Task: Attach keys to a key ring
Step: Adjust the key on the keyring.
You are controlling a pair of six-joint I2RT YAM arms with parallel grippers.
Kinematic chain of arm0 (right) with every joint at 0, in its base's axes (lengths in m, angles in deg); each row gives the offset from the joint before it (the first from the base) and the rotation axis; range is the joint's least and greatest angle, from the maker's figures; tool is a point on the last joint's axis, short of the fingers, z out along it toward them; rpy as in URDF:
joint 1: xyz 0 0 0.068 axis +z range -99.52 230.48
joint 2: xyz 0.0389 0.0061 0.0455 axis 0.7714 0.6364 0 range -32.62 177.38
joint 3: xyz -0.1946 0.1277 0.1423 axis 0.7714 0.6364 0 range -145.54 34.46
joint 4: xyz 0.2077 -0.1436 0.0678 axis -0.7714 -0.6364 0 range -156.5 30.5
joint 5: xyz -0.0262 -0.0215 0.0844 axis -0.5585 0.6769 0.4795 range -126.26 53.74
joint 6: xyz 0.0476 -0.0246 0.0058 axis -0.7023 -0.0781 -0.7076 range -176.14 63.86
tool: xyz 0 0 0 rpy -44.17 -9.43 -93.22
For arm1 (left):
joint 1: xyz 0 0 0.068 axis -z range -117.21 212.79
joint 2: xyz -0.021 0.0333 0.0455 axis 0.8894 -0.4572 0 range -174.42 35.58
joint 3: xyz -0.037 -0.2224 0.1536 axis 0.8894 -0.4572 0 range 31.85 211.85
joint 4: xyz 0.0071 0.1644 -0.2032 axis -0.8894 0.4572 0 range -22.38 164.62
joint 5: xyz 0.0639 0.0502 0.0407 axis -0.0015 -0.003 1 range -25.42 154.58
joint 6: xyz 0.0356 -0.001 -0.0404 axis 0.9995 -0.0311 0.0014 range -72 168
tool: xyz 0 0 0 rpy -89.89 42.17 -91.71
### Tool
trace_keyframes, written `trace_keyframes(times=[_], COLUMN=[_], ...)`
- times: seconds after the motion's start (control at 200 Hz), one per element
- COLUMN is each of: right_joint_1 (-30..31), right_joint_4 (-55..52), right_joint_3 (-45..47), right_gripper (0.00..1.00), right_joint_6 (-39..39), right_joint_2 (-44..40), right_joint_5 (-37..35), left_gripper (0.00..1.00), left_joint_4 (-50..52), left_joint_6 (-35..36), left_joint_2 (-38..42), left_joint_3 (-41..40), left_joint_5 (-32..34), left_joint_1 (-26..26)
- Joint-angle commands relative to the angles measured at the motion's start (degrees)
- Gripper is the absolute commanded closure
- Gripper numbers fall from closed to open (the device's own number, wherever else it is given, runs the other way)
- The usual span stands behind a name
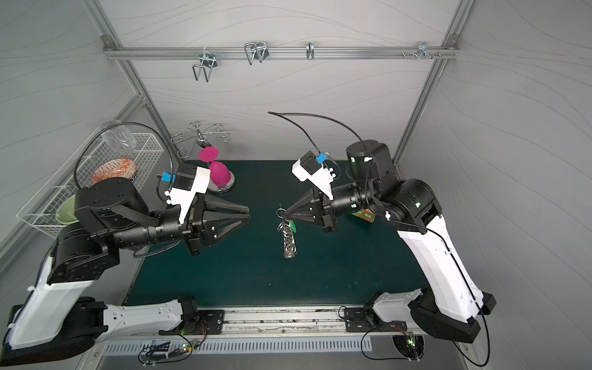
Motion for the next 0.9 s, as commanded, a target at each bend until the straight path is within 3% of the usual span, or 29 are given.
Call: trace_keyframes(times=[0.0, 0.24, 0.56, 0.895], right_joint_1=[3.05, 6.58, 10.05, 11.48], right_joint_4=[-5.96, -11.25, -13.7, -12.78], right_joint_3=[-1.86, -4.75, -6.82, -7.34], right_gripper=[1.0, 1.0, 1.0, 1.0], right_joint_6=[4.46, 5.74, 5.31, 4.22], right_joint_2=[0.29, 2.01, 4.05, 4.67], right_joint_5=[-5.74, -9.11, -7.99, -5.59], left_gripper=[0.69, 0.58, 0.57, 0.7], left_joint_4=[4.35, 8.69, 9.85, 8.83], left_joint_6=[1.6, 1.66, 1.06, -0.81], left_joint_2=[-2.16, -4.35, -4.72, -5.51], left_joint_3=[2.8, 3.16, 3.83, 0.59], left_joint_5=[-3.23, -7.52, -10.53, -15.25], left_joint_1=[0.03, 0.03, 0.02, 0.02])
